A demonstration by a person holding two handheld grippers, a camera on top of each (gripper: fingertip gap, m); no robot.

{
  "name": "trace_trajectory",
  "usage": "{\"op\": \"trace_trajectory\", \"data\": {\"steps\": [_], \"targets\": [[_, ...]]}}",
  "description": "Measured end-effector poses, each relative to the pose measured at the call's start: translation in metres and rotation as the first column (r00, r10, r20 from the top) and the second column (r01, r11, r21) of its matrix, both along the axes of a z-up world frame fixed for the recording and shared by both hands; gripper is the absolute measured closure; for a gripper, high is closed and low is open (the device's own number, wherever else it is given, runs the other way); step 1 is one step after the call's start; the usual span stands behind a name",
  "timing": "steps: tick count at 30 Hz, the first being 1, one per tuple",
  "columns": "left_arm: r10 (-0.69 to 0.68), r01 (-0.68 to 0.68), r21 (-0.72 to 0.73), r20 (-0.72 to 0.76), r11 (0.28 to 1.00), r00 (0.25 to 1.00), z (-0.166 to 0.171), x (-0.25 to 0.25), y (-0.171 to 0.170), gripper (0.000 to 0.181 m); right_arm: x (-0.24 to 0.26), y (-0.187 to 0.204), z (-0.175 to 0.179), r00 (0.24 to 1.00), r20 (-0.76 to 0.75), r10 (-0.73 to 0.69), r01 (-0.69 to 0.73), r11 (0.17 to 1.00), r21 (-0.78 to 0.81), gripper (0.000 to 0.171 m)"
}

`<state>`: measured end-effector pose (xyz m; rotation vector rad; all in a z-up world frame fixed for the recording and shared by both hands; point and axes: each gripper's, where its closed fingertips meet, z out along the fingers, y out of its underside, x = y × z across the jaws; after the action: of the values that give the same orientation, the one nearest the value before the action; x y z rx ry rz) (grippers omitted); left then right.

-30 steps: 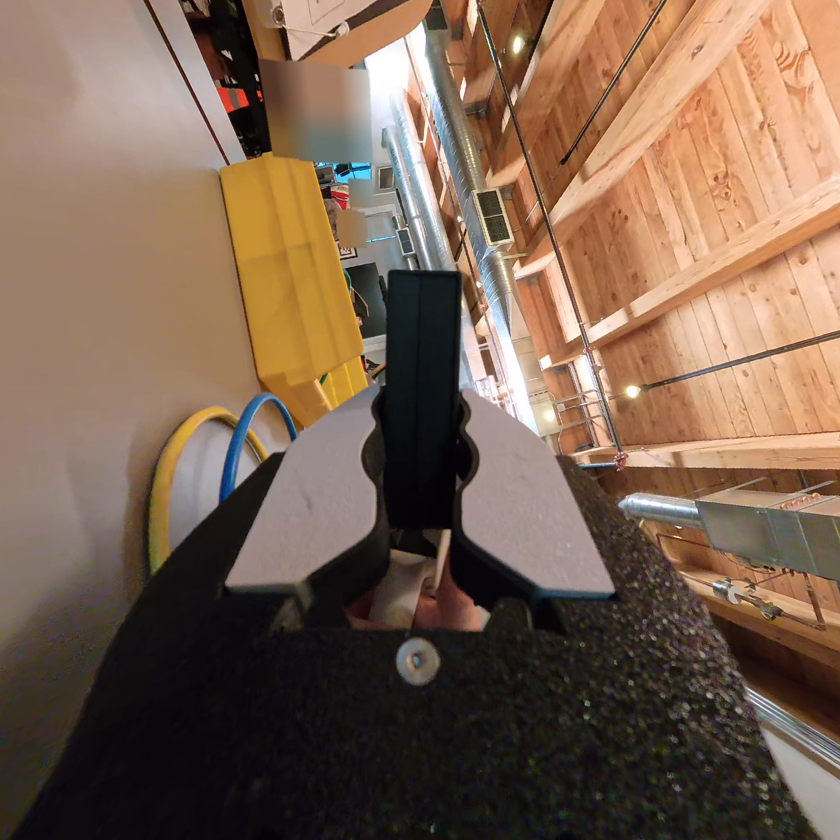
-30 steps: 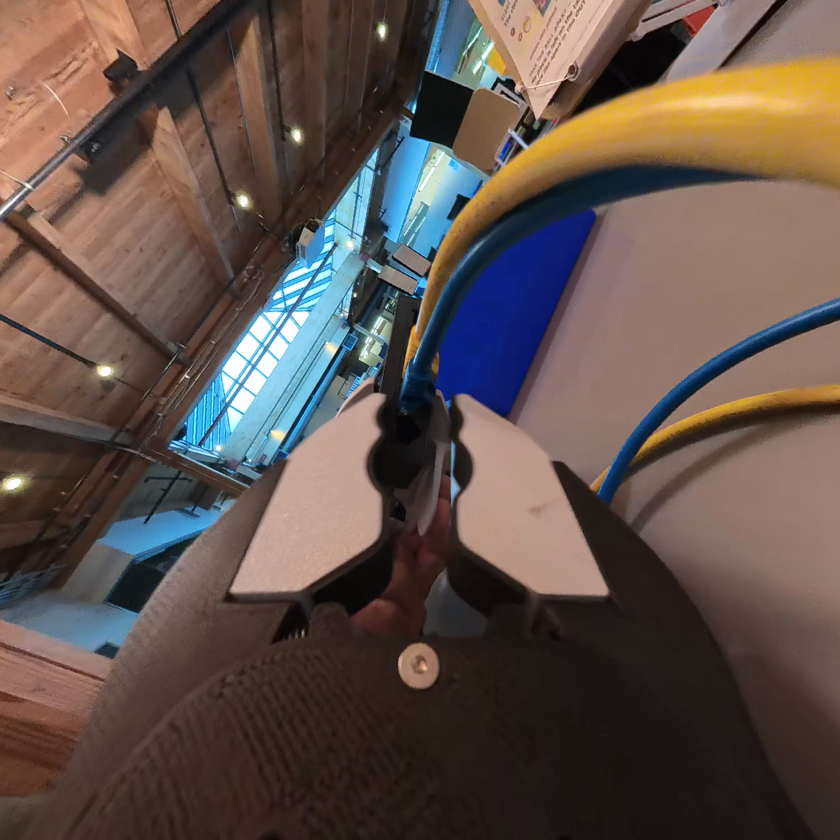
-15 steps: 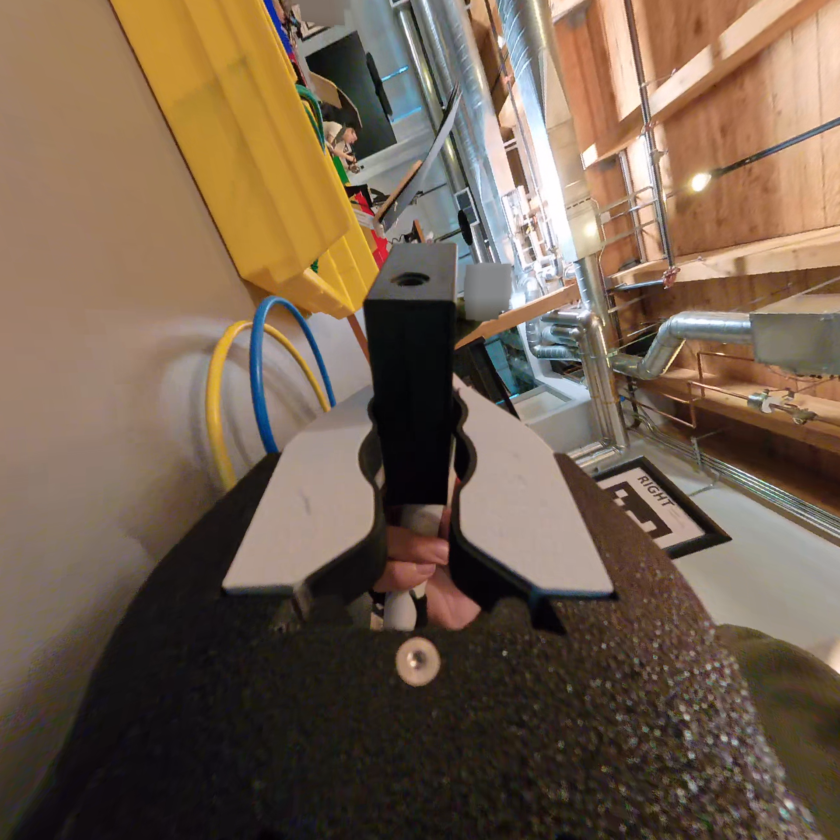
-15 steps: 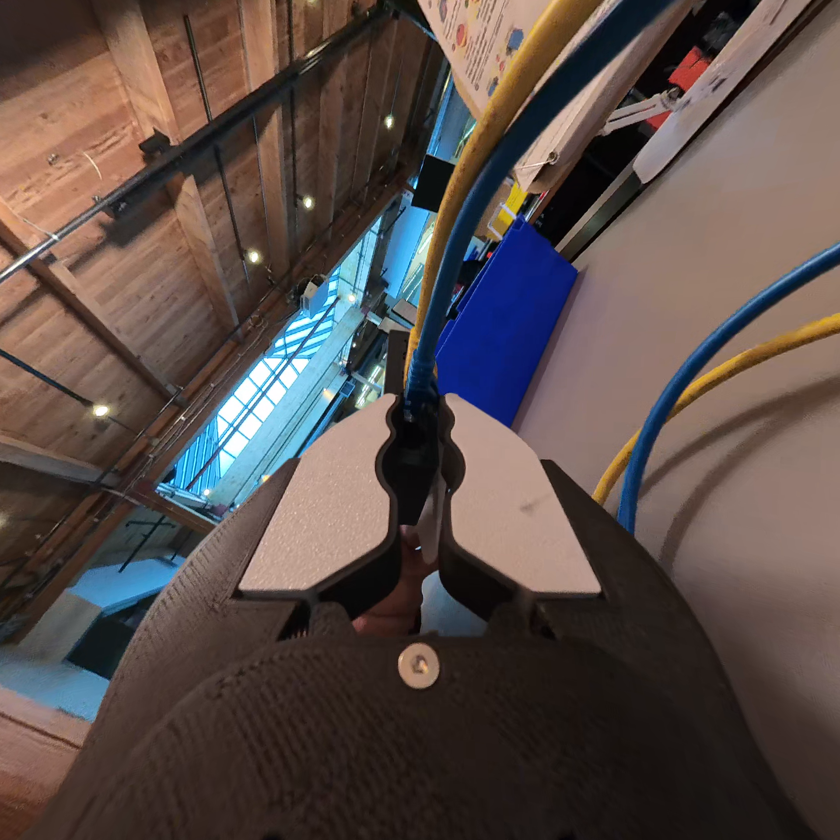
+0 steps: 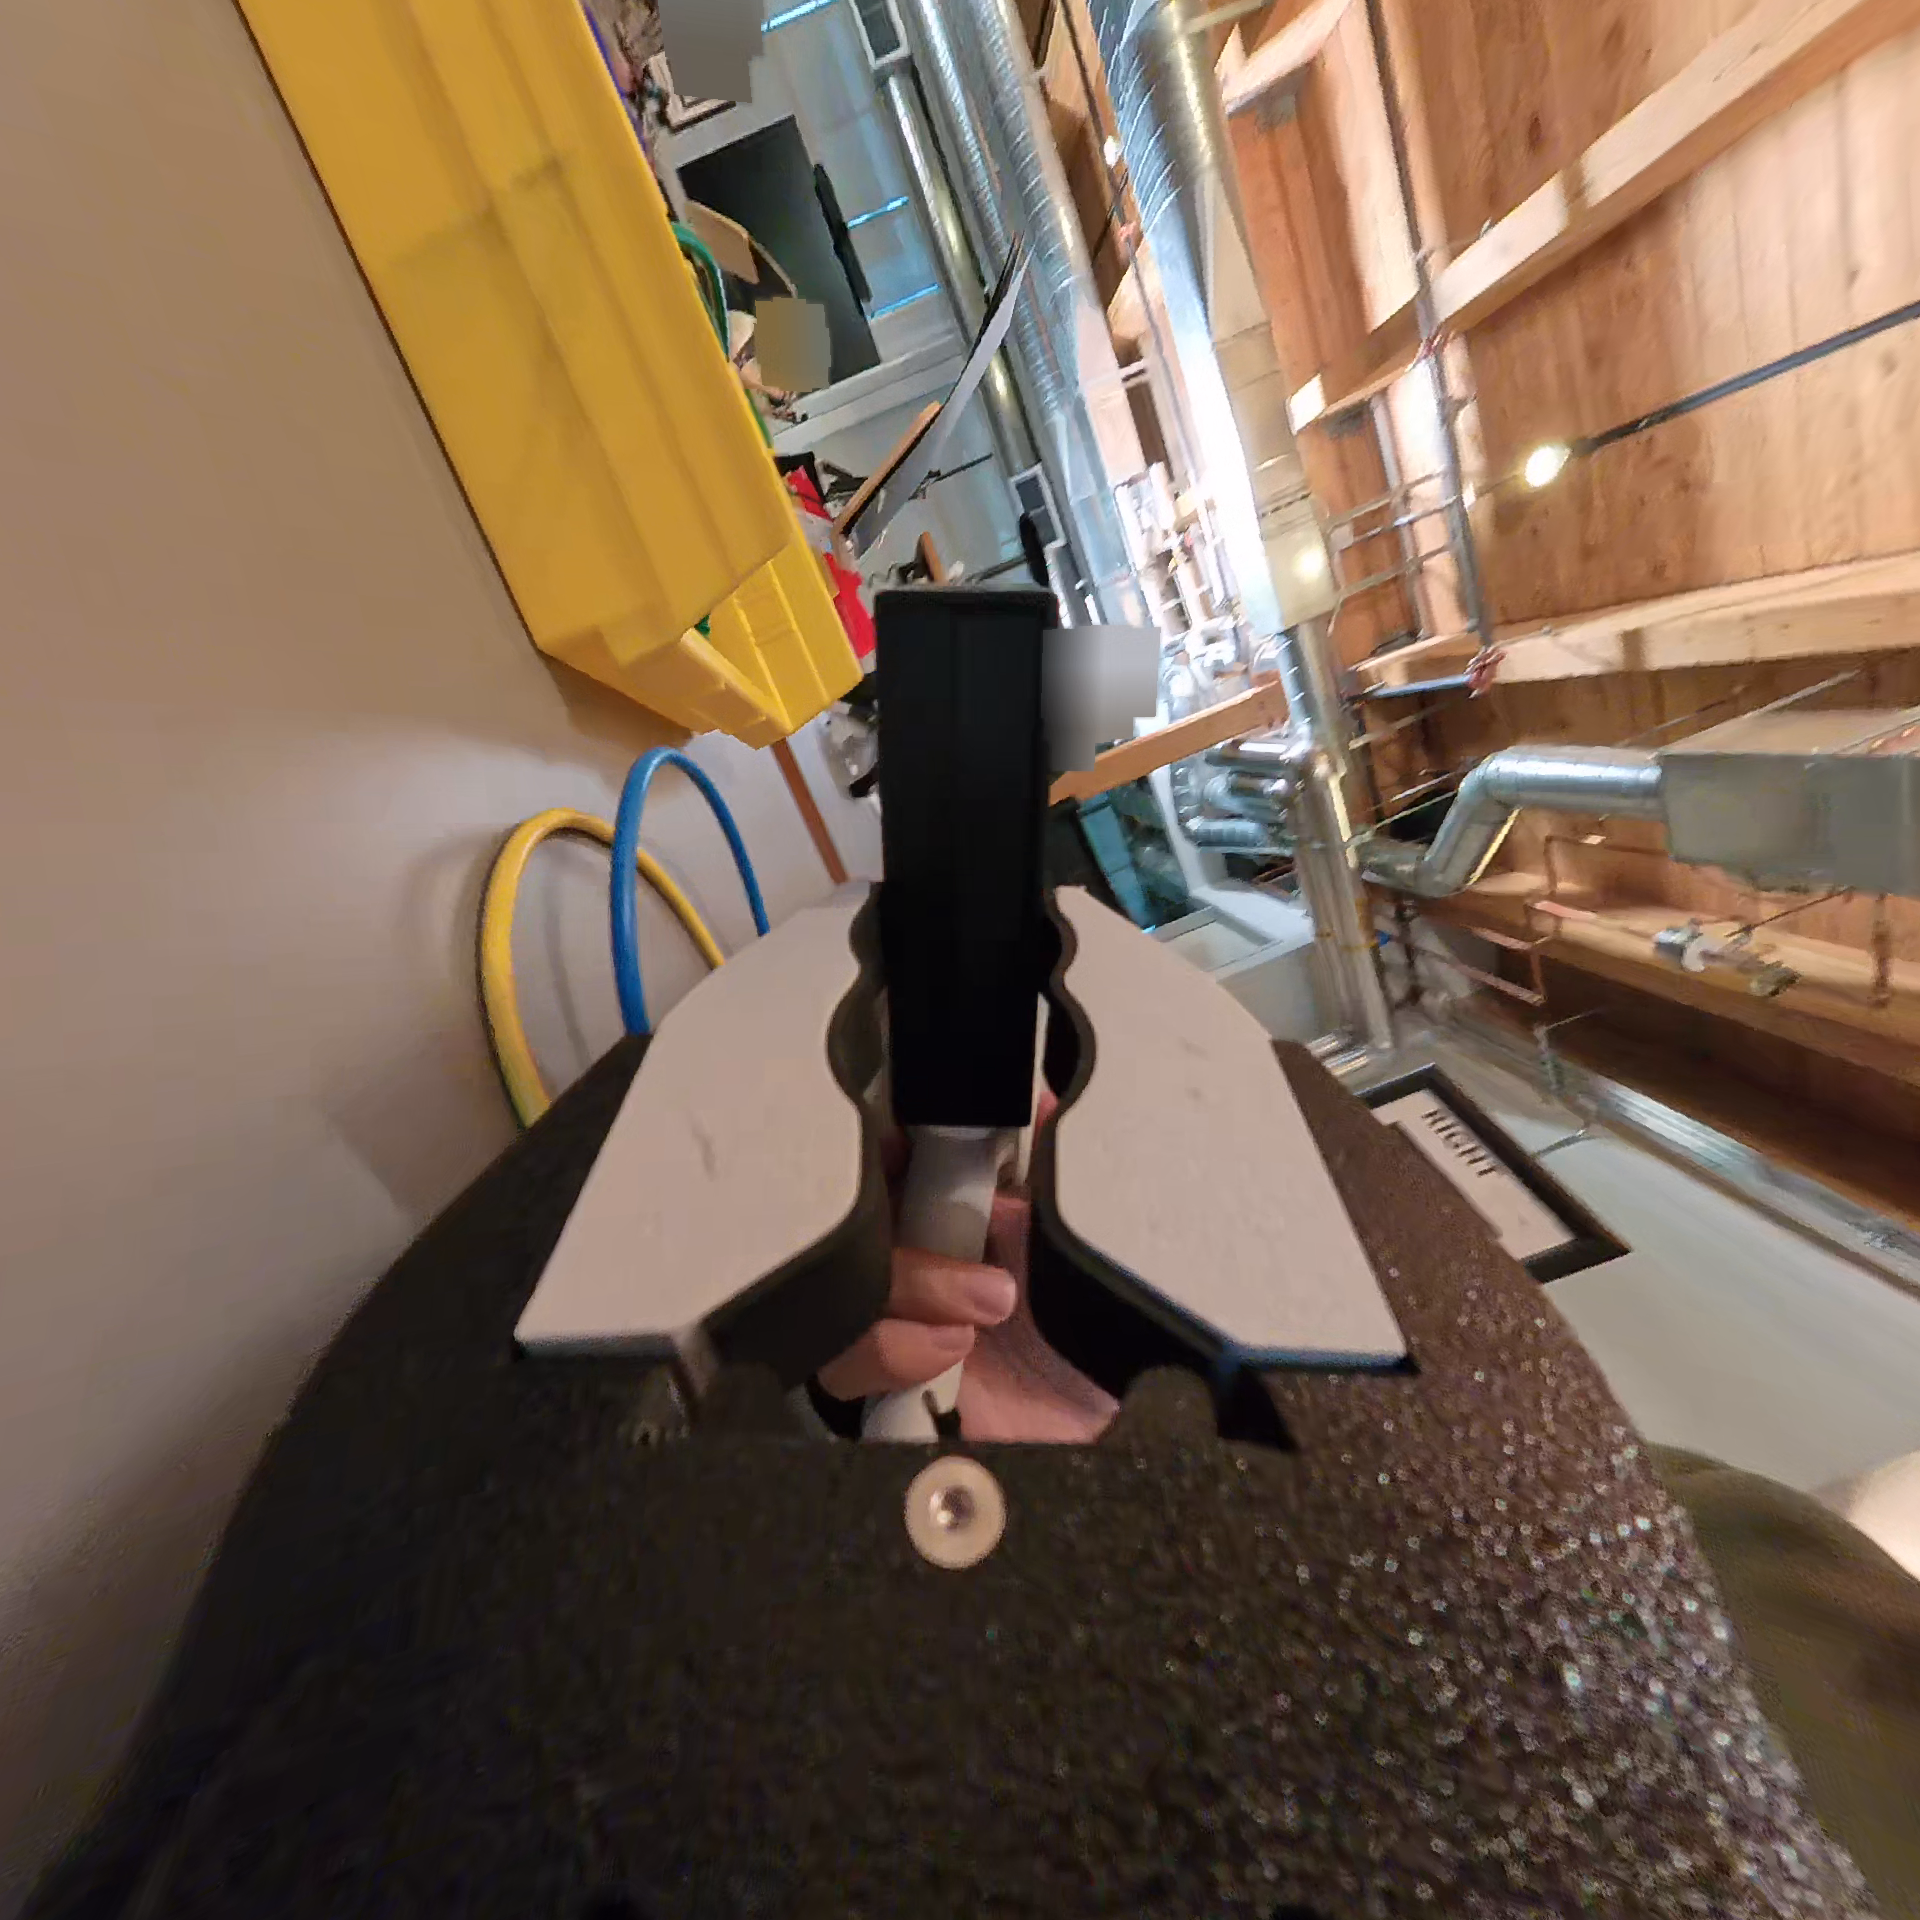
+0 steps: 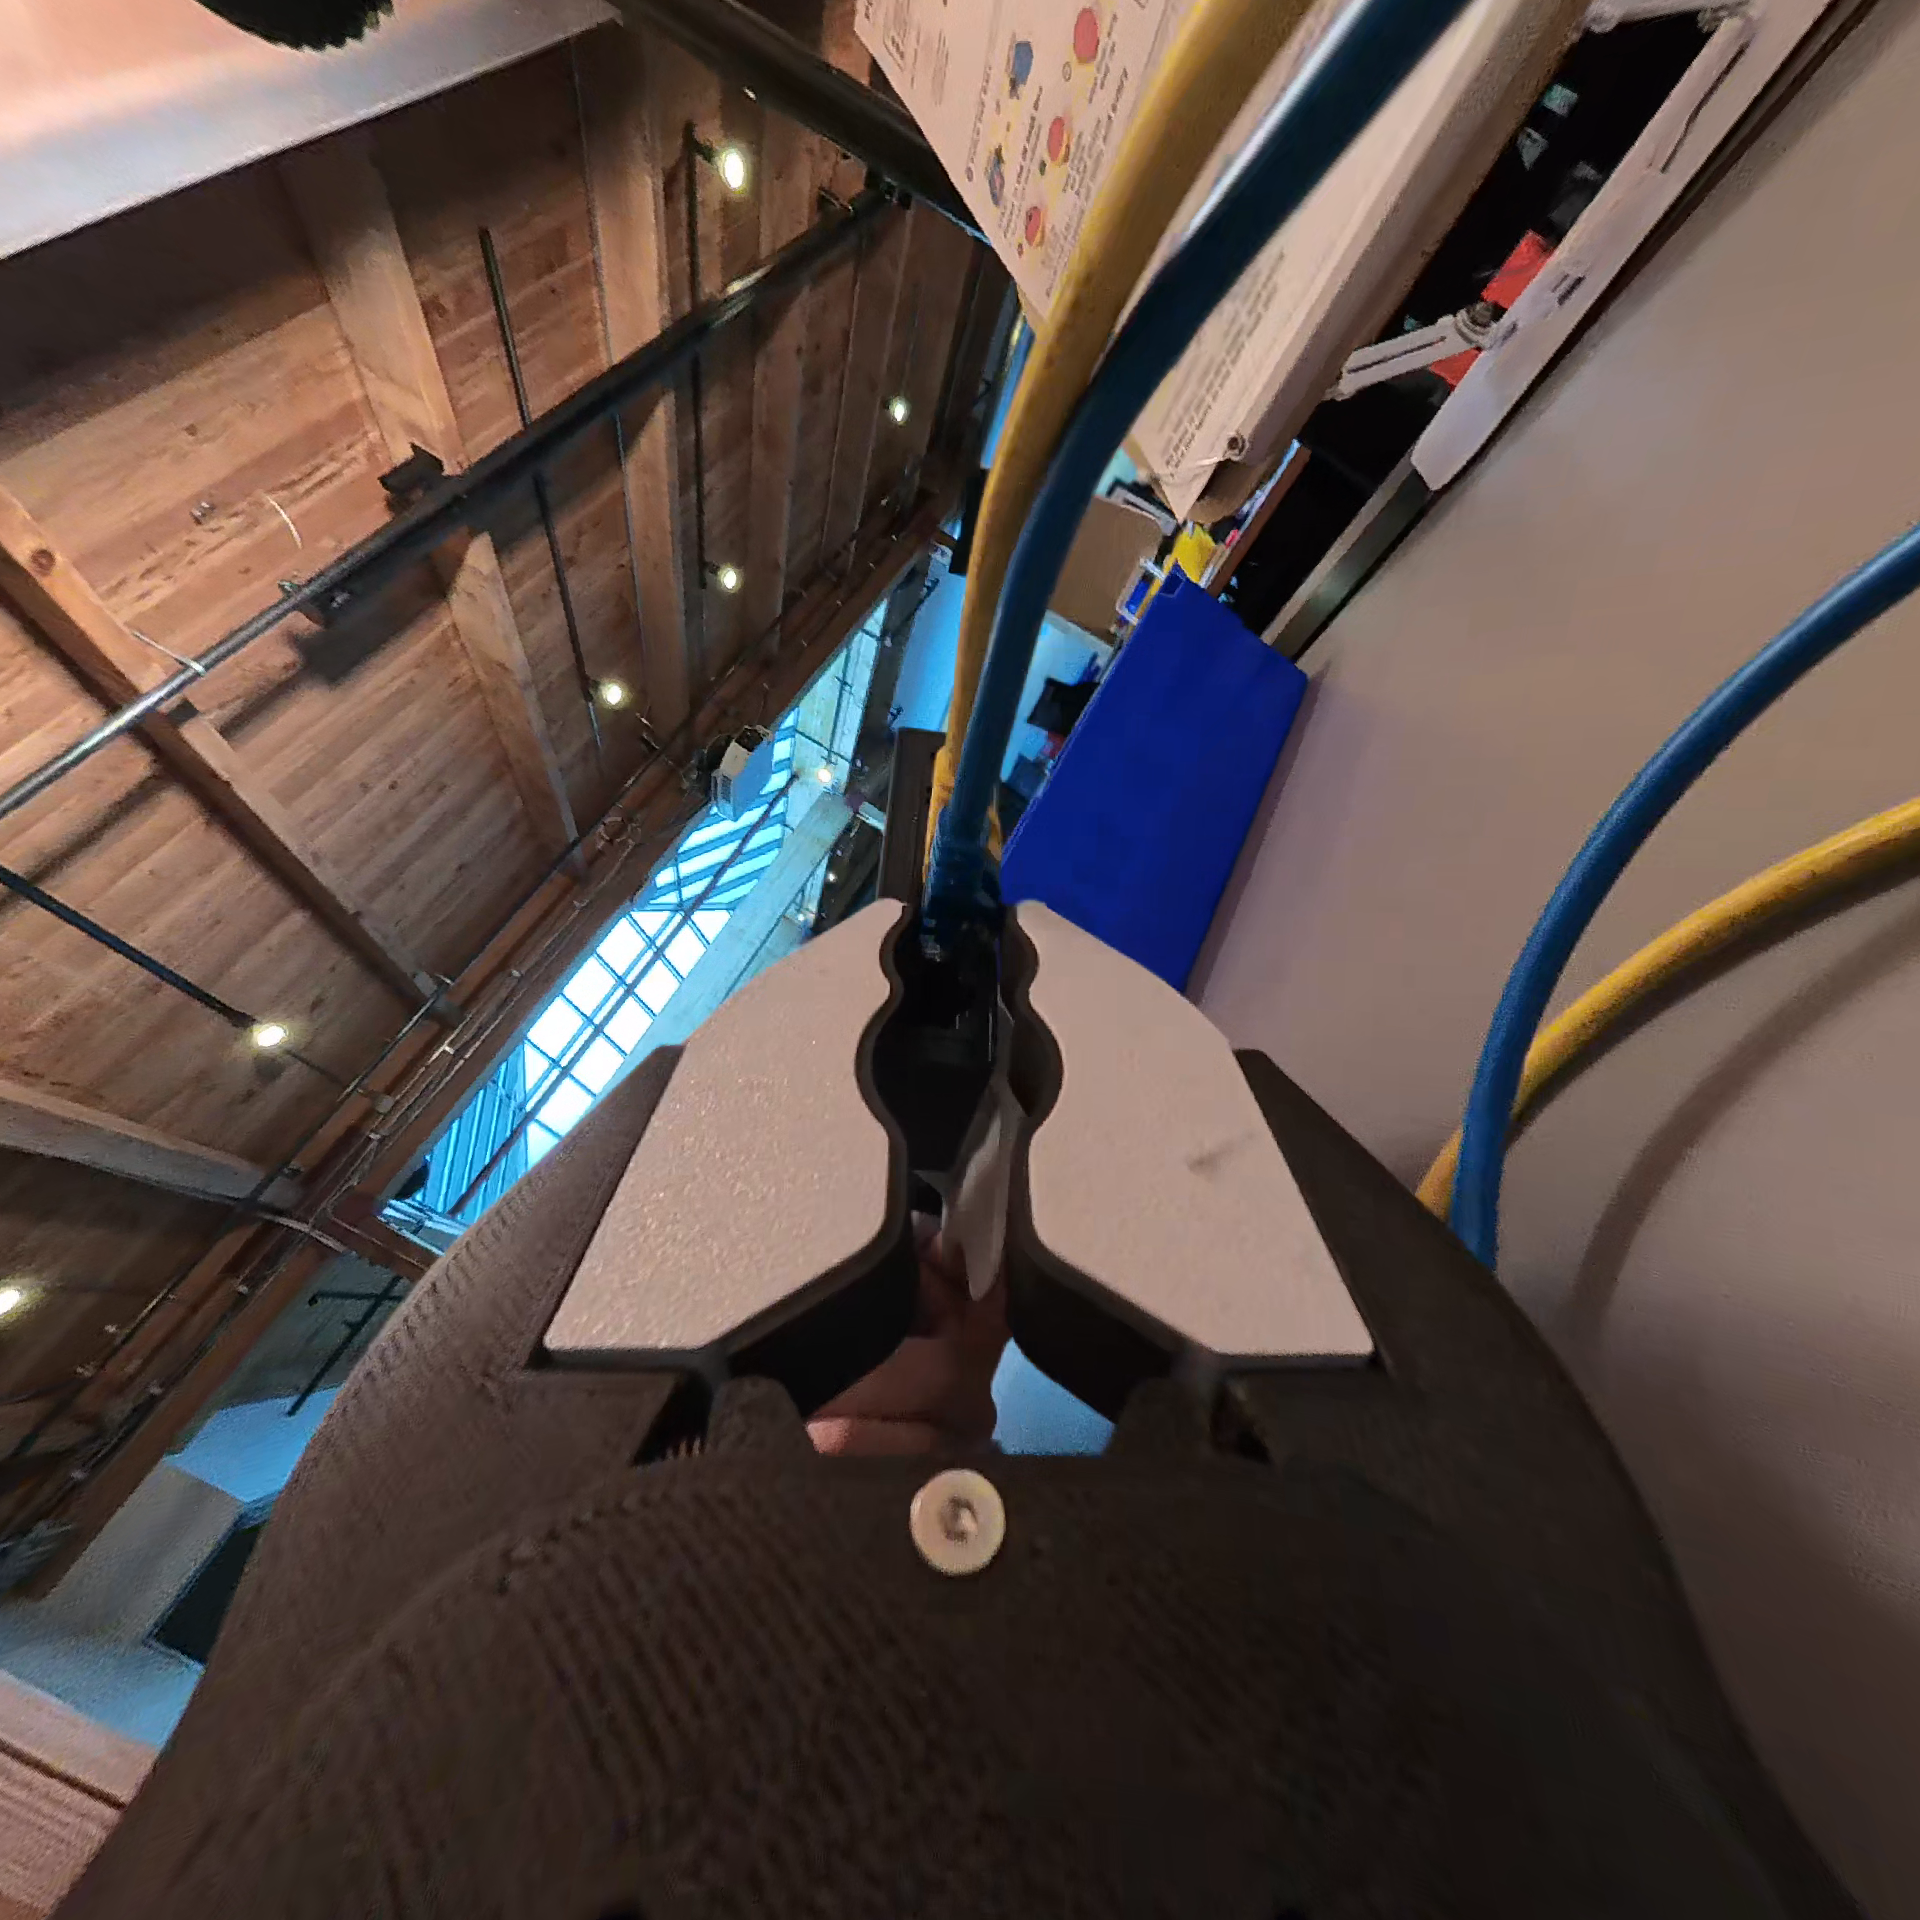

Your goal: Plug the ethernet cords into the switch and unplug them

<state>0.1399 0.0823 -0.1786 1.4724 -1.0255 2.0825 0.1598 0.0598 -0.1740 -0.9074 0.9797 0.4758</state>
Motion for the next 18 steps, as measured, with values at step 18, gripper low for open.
{"op": "trace_trajectory", "data": {"steps": [18], "targets": [[0.046, -0.047, -0.037, -0.041, 0.998, 0.998, -0.007, 0.006, -0.004, 0.155, 0.009, 0.0, -0.009, 0.996, -0.086, -0.012, 0.015, 0.999, 0.035, 0.153]]}}
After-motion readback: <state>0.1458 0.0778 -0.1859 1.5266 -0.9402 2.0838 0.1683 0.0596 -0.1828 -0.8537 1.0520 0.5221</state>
